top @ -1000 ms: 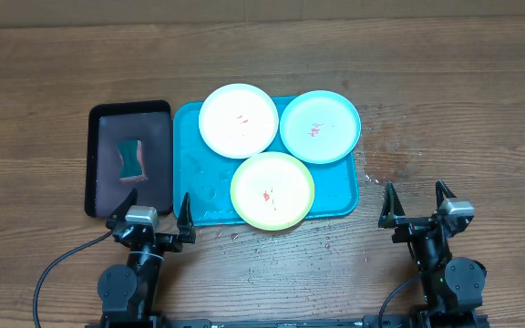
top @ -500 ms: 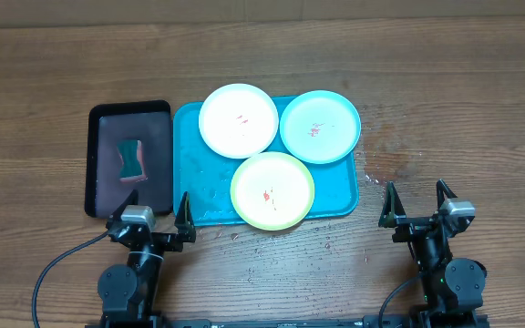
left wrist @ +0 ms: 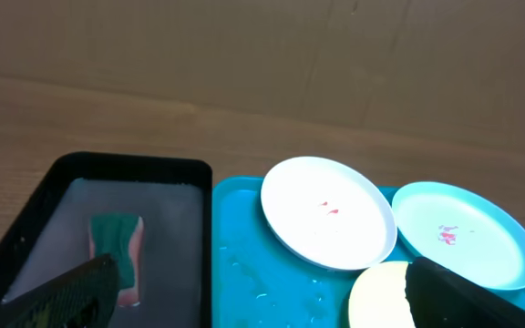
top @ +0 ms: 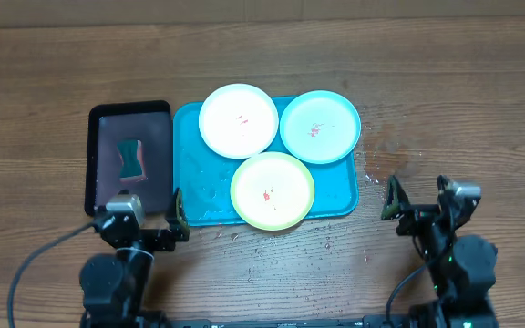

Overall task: Clean dirty plates on tray and stack at the side
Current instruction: 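Move left gripper to the black tray and grasp the green sponge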

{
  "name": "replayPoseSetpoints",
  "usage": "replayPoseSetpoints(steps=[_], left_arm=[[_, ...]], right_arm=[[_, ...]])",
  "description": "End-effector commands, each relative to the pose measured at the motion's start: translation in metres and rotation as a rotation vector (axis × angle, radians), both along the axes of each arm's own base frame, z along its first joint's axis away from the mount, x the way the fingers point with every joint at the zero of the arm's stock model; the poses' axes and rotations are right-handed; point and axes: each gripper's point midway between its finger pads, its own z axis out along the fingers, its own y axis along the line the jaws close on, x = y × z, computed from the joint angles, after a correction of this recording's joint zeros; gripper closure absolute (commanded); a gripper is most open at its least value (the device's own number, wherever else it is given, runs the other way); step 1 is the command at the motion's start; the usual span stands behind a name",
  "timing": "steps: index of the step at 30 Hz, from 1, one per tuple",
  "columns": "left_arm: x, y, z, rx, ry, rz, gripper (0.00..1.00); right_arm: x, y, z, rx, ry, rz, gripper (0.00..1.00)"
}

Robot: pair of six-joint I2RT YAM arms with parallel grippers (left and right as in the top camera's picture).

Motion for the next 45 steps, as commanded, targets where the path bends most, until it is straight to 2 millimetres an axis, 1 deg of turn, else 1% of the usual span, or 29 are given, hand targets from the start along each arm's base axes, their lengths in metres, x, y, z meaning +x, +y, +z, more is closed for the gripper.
replayPoseSetpoints(steps=[1, 4, 9, 12, 15, 17, 20, 23, 24, 26, 27, 30, 33, 35, 39, 42, 45], left_arm=[[0.007, 0.001, 0.017, 0.015, 0.059, 0.002, 0.00], [0.014, 0.001, 0.021, 0.014, 0.157, 0.001, 0.00], [0.028, 0.001, 0.028, 0.034, 0.335, -0.010, 0.00], [0.031, 0.001, 0.029, 0.032, 0.459, -0.011, 0.00], [0.031, 0.001, 0.024, 0.030, 0.576, -0.013, 0.00], [0.032, -0.002, 0.017, 0.022, 0.627, -0.026, 0.00], [0.036, -0.009, 0.006, -0.010, 0.674, -0.060, 0.00], [0.044, -0.008, 0.001, -0.008, 0.682, -0.057, 0.00], [0.050, -0.006, 0.002, -0.003, 0.668, -0.046, 0.00], [0.061, 0.005, 0.005, -0.008, 0.636, 0.033, 0.00], [0.071, 0.017, 0.009, -0.016, 0.605, 0.124, 0.00], [0.084, 0.035, 0.011, 0.003, 0.569, 0.229, 0.00], [0.095, 0.040, 0.008, 0.020, 0.574, 0.255, 0.00], [0.102, 0.045, 0.010, 0.036, 0.592, 0.267, 0.00], [0.117, 0.062, 0.015, 0.023, 0.671, 0.308, 0.00], [0.127, 0.074, 0.007, 0.011, 0.736, 0.333, 0.00], [0.135, 0.080, -0.015, 0.014, 0.800, 0.345, 0.00]], right_arm=[[0.011, 0.006, 0.021, 0.008, 0.049, 0.028, 0.00], [0.022, 0.012, 0.024, 0.009, 0.154, 0.055, 0.00], [0.034, 0.031, 0.025, 0.035, 0.341, 0.152, 0.00], [0.039, 0.031, 0.021, 0.036, 0.461, 0.150, 0.00], [0.043, 0.032, 0.017, 0.037, 0.561, 0.147, 0.00], [0.047, 0.034, 0.016, 0.042, 0.589, 0.155, 0.00], [0.051, 0.045, 0.015, 0.076, 0.597, 0.215, 0.00], [0.057, 0.052, 0.018, 0.091, 0.572, 0.248, 0.00], [0.060, 0.052, 0.020, 0.091, 0.561, 0.248, 0.00], [0.063, 0.053, 0.021, 0.091, 0.551, 0.253, 0.00], [0.064, 0.057, 0.021, 0.095, 0.550, 0.270, 0.00], [0.066, 0.066, 0.013, 0.095, 0.574, 0.300, 0.00], [0.067, 0.075, 0.000, 0.089, 0.619, 0.322, 0.00], [0.067, 0.080, -0.008, 0.084, 0.642, 0.334, 0.00], [0.068, 0.087, -0.016, 0.076, 0.668, 0.354, 0.00], [0.067, 0.091, -0.020, 0.069, 0.681, 0.367, 0.00], [0.067, 0.095, -0.022, 0.065, 0.685, 0.378, 0.00]])
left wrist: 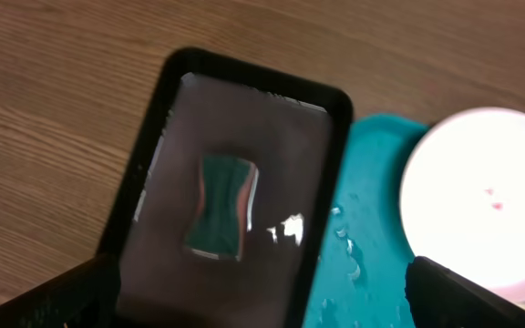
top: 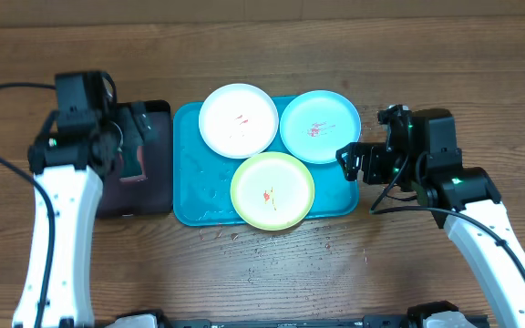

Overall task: Clean dirty plates on tray and stack at the side
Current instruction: 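Move left gripper to the black tray and grasp the green sponge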

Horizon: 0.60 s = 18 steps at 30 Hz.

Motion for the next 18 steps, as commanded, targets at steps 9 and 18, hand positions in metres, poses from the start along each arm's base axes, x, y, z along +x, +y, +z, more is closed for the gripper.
replayPoseSetpoints(steps=[9, 18], left_arm=[[0.021, 0.016, -0.097, 0.016, 0.256, 0.030, 0.01], [0.018, 0.028, -0.151, 0.018, 0.386, 0.059, 0.18]], right_arm=[[0.007, 0.010, 0.013, 0.011, -0.045, 0.031, 0.00], [0.007, 0.010, 0.013, 0.010, -0.046, 0.031, 0.00]])
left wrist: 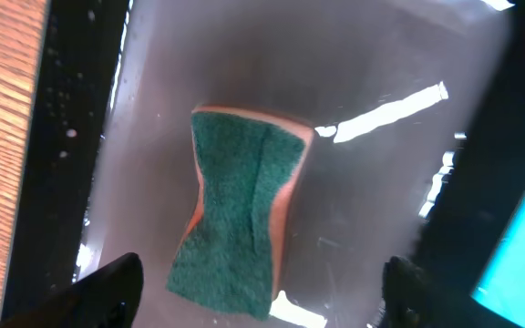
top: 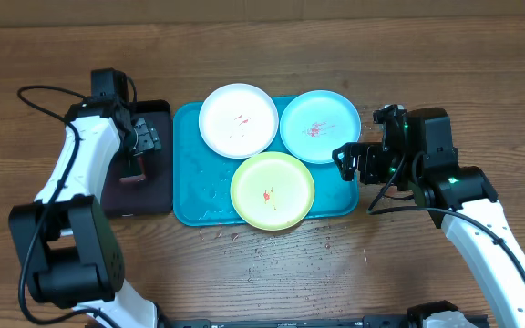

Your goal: Clean dirty plates on tray and stack at the side

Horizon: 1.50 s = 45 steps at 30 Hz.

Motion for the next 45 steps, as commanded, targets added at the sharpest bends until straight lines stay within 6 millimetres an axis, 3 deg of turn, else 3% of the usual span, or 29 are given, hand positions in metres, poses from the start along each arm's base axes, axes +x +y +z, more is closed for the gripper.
replayPoseSetpoints(steps=[1, 7, 11, 14, 19, 24, 26, 30, 38, 41, 45], left_arm=[[-0.001, 0.010, -0.016, 0.015, 0.043, 0.021, 0.19], [-0.005, 0.014, -0.037, 0.010, 0.098, 0.030, 0.22], [-0.002, 0.020, -0.050, 0.011, 0.102, 0.046, 0.44], [0.002, 0.024, -0.049, 0.013, 0.080, 0.053, 0.49], [0.006, 0.025, -0.048, 0.015, 0.066, 0.053, 0.69], [0.003, 0.024, -0.049, 0.013, 0.076, 0.053, 0.96], [0.001, 0.024, -0.048, 0.010, 0.085, 0.057, 0.96], [0.004, 0.013, -0.022, -0.053, 0.056, 0.049, 0.96], [0.024, -0.007, 0.069, -0.119, -0.207, -0.046, 0.96], [0.017, -0.014, 0.084, -0.141, -0.225, -0.078, 0.96], [0.004, -0.024, 0.085, -0.184, -0.187, -0.089, 0.96]], right_arm=[[0.006, 0.004, 0.013, 0.006, -0.038, 0.013, 0.00], [0.007, 0.004, 0.013, 0.007, -0.041, 0.013, 0.00], [0.007, 0.004, 0.014, 0.007, -0.041, 0.013, 0.00], [0.007, 0.004, 0.014, 0.007, -0.041, 0.013, 0.00], [0.007, 0.004, 0.014, 0.007, -0.042, 0.013, 0.00], [0.007, 0.004, 0.014, 0.007, -0.042, 0.013, 0.00], [0.007, 0.004, 0.014, 0.007, -0.042, 0.013, 0.00], [0.007, 0.004, 0.011, 0.006, -0.033, 0.013, 0.00], [0.008, 0.017, -0.008, 0.055, 0.039, 0.061, 0.00], [0.008, 0.022, -0.018, 0.077, 0.078, 0.080, 0.00], [0.001, 0.031, -0.036, 0.113, 0.166, 0.111, 0.03]])
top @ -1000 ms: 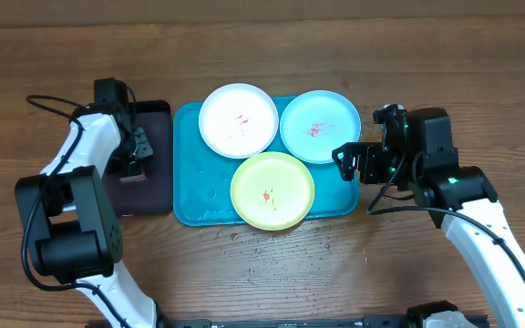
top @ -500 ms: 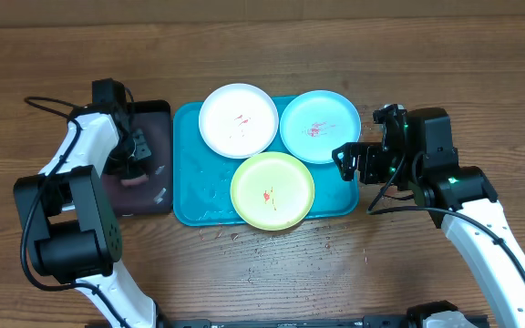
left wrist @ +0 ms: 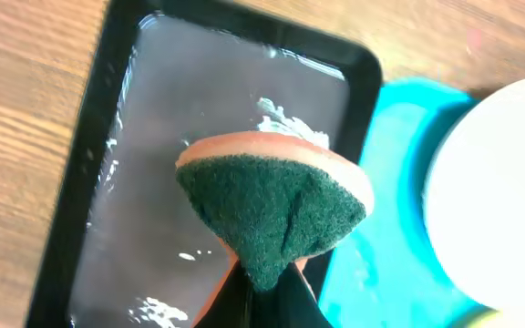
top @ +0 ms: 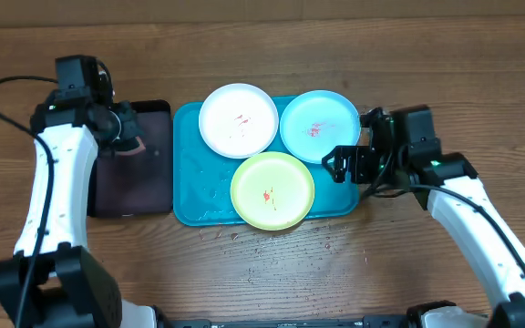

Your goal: Clean dirty plates on tray and stack at the side

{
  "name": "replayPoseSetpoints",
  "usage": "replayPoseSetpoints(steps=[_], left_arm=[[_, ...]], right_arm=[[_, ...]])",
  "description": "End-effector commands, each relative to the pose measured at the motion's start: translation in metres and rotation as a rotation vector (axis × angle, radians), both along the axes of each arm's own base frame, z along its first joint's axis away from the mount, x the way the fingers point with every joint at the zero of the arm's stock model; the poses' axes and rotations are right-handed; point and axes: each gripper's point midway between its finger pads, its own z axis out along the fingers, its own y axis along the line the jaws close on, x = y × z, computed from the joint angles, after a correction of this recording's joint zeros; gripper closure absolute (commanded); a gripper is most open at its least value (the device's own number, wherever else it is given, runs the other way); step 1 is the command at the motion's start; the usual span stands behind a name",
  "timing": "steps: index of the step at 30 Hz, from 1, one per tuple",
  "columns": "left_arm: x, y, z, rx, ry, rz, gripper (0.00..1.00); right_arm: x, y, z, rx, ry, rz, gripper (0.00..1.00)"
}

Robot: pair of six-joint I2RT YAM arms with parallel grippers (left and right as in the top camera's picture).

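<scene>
Three dirty plates lie on the teal tray (top: 195,196): a white plate (top: 238,120) at back left, a light blue plate (top: 320,126) at back right, a yellow-green plate (top: 272,189) in front. Each carries red smears. My left gripper (top: 128,142) is shut on the green and orange sponge (left wrist: 276,200), lifted above the black water tray (top: 133,182). The sponge folds between the jaws. My right gripper (top: 339,164) hangs over the teal tray's right edge, between the blue and yellow-green plates; its jaws stand apart, holding nothing.
The black water tray (left wrist: 98,237) holds shallow water with foam. Droplets and crumbs speckle the wooden table (top: 272,264) in front of the teal tray. Both arms' cables trail toward the near edge.
My left gripper has shut on the sponge and lifted it out of the water tray. My right gripper has shifted slightly left, nearer the plates.
Both arms were folded at the table's near edge, the sponge lying in the water tray. Then the left arm was over the water tray and the right beside the teal tray. Then the left gripper straddled the sponge, open. Now it holds the sponge lifted.
</scene>
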Motion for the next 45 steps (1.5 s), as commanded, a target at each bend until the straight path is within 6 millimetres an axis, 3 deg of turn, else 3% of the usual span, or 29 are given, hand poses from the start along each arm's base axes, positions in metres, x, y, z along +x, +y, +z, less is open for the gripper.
replayPoseSetpoints(steps=[1, 7, 13, 16, 17, 20, 25, 27, 36, 39, 45], left_arm=[[-0.007, -0.018, 0.001, -0.060, 0.022, -0.064, 0.96], [-0.003, -0.038, 0.002, -0.037, 0.017, -0.125, 0.96], [-0.001, -0.067, 0.003, -0.071, 0.008, -0.198, 0.96], [-0.003, -0.102, 0.004, -0.121, 0.008, -0.285, 0.96], [-0.006, -0.129, 0.005, -0.146, 0.008, -0.351, 0.96], [-0.015, -0.173, 0.004, -0.157, 0.016, -0.444, 0.96], [-0.034, -0.227, -0.004, -0.179, 0.058, -0.525, 0.96], [-0.041, -0.245, -0.010, -0.198, 0.085, -0.519, 0.96], [-0.061, -0.301, -0.055, -0.246, 0.204, -0.512, 0.96], [-0.069, -0.321, -0.070, -0.289, 0.246, -0.541, 0.96], [-0.082, -0.331, -0.101, -0.269, 0.331, -0.504, 0.96]], right_arm=[[-0.001, 0.018, -0.009, 0.050, 0.054, 0.068, 0.04], [-0.017, 0.044, -0.041, -0.004, 0.117, 0.200, 0.04], [-0.012, 0.041, -0.058, -0.140, 0.092, 0.192, 0.05], [-0.009, 0.044, -0.061, -0.138, 0.088, 0.196, 0.14], [-0.010, 0.043, -0.066, -0.142, 0.103, 0.196, 0.21], [-0.013, 0.042, -0.074, -0.149, 0.130, 0.198, 0.22], [-0.015, 0.043, -0.076, -0.146, 0.143, 0.202, 0.30], [-0.015, 0.043, -0.076, -0.142, 0.144, 0.203, 0.36], [-0.021, 0.049, -0.090, -0.112, 0.201, 0.224, 0.40], [-0.024, 0.049, -0.097, -0.115, 0.223, 0.225, 0.58], [-0.019, 0.051, -0.095, -0.107, 0.200, 0.226, 0.66]])
